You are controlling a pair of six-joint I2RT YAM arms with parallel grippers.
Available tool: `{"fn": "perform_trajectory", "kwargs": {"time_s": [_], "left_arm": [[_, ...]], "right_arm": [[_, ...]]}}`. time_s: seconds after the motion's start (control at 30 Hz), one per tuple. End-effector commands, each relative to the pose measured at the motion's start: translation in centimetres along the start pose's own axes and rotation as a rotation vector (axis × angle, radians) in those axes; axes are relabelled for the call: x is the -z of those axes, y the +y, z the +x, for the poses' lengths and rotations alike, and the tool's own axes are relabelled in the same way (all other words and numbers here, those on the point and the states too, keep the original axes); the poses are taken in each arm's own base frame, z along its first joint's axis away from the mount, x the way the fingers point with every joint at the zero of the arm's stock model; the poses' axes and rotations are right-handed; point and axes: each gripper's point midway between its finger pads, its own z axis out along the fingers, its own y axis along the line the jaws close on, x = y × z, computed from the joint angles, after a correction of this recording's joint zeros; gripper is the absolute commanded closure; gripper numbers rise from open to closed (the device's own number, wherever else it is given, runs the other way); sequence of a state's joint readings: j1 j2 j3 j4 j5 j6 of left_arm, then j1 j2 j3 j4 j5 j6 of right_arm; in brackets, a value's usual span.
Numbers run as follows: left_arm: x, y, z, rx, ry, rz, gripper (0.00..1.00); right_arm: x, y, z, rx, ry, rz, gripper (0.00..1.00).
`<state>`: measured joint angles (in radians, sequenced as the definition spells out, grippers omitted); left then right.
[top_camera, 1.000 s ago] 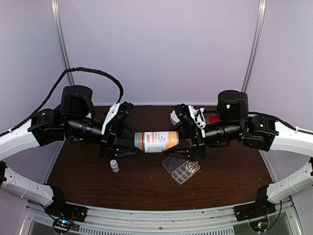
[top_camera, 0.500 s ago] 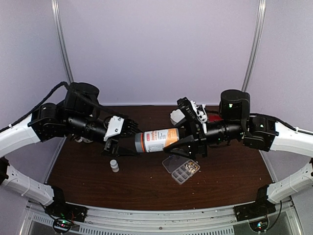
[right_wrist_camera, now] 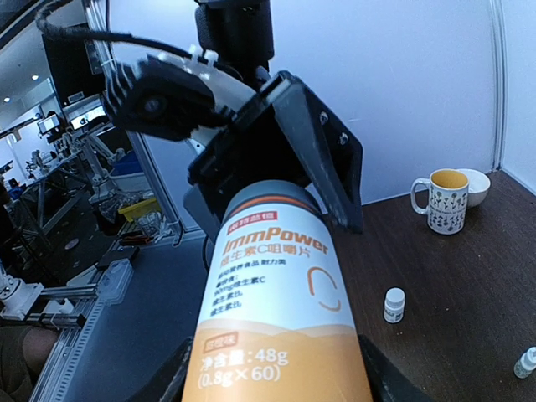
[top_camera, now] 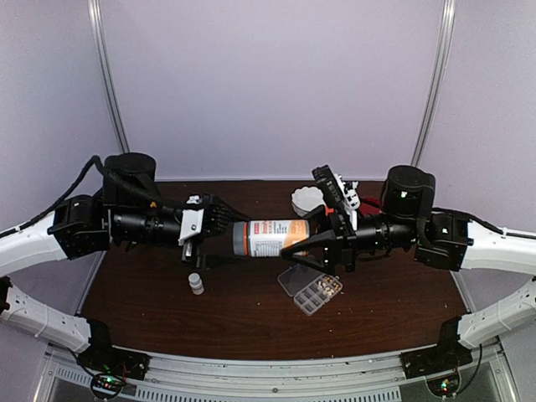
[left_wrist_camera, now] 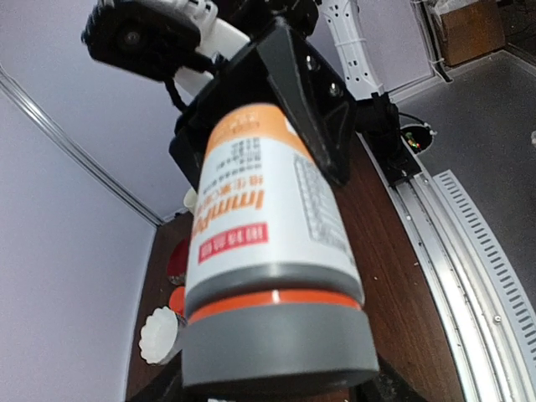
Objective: Sort the pills into containers
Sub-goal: Place the pill bottle at the center of the board.
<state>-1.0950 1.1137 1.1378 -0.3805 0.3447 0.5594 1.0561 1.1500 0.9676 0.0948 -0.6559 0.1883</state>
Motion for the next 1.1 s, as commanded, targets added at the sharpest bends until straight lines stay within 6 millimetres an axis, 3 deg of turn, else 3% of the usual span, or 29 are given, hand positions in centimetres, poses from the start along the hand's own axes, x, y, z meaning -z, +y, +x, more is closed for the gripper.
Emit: {"fn": "perform_trajectory", "kwargs": {"time_s": [0.0, 0.13, 0.5, 0.9, 1.07], "left_arm": [[2.5, 3.6, -7.0, -0.077, -0.315, -0.207, 0.23], [3.0, 4.0, -7.2, -0.064, -0.347, -0.247, 0.14], [1.9, 1.3, -6.7, -0.091, -0.342, -0.091, 0.14], [1.5, 0.5, -6.4, -0.087, -0.351, -0.055, 0.15], [1.6, 0.6, -6.9, -0.096, -0.375, -0.054, 0.2]], "right_arm": [[-0.7, -1.0, 1.4, -0.052, 0.0, 0.034, 1.0], [-0.8, -0.7, 1.2, -0.059, -0.017, 0.016, 1.0], [0.4, -0.4, -0.8, -0.036, -0.156, 0.023, 1.0], [1.9, 2.1, -3.3, -0.029, -0.307, -0.088, 1.0], [1.4, 2.4, -3.5, -0.026, -0.3, -0.104, 1.0]]}}
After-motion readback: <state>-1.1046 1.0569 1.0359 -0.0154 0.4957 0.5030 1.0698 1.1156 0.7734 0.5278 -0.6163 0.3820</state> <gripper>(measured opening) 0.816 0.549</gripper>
